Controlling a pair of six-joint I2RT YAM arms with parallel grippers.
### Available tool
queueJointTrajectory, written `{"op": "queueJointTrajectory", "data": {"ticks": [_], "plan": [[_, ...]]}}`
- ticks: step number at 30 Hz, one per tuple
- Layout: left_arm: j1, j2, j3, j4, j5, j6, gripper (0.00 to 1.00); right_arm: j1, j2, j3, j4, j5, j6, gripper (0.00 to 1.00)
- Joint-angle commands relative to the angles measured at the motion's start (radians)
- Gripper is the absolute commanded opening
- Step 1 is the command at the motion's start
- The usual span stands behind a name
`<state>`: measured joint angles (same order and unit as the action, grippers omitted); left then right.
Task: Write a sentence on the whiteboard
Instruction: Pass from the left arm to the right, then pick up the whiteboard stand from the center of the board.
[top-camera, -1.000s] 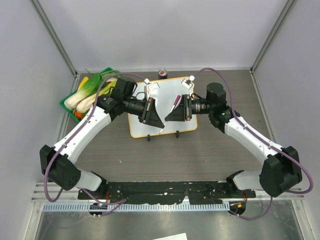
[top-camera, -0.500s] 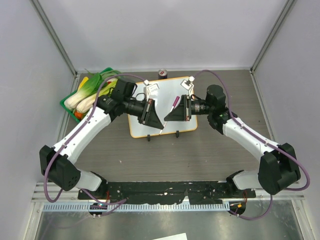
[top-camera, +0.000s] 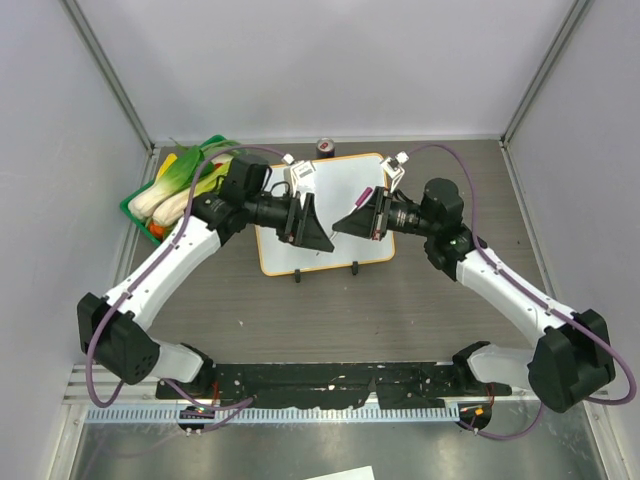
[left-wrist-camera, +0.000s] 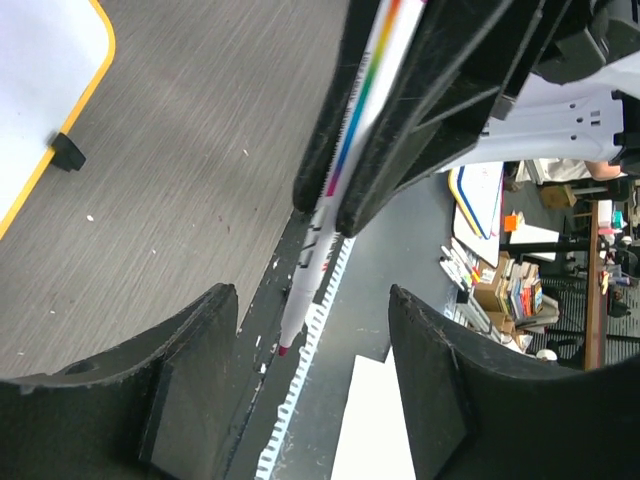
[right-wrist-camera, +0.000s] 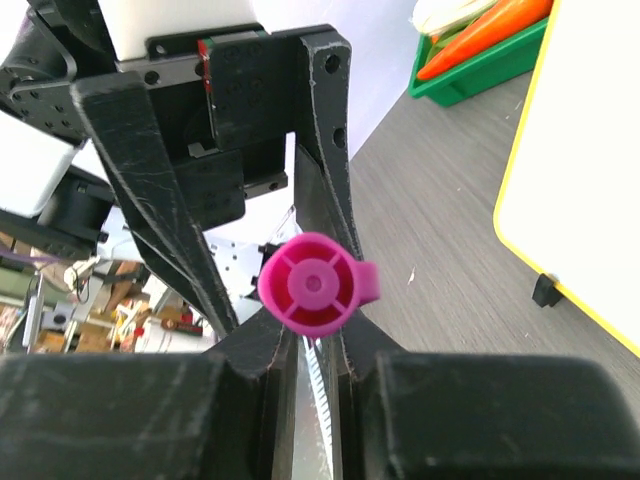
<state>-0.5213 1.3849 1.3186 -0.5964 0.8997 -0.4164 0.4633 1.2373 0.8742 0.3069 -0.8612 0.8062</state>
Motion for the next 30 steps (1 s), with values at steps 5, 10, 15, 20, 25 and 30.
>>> {"op": "queueJointTrajectory", "data": {"ticks": [5, 10, 15, 20, 25, 30], "plan": [[0.006, 0.032, -0.018, 0.161, 0.019, -0.067, 0.42, 0.003, -0.055, -0.041, 0.080, 0.151, 0.071, 0.01], [0.006, 0.045, -0.009, 0.153, 0.007, -0.059, 0.00, 0.003, -0.070, -0.053, 0.104, 0.148, 0.076, 0.02], [0.006, 0.040, 0.007, 0.110, 0.005, -0.019, 0.00, 0.003, -0.062, -0.034, 0.103, 0.090, 0.048, 0.27], [0.006, 0.045, 0.030, 0.070, 0.047, 0.013, 0.00, 0.003, -0.052, -0.027, 0.138, 0.013, 0.057, 0.73], [0.004, 0.040, 0.033, 0.069, 0.087, 0.025, 0.00, 0.002, -0.029, -0.017, 0.149, -0.024, 0.073, 0.76], [0.004, 0.034, 0.022, 0.090, 0.117, 0.015, 0.00, 0.003, 0.004, -0.018, 0.213, -0.059, 0.126, 0.59]]}}
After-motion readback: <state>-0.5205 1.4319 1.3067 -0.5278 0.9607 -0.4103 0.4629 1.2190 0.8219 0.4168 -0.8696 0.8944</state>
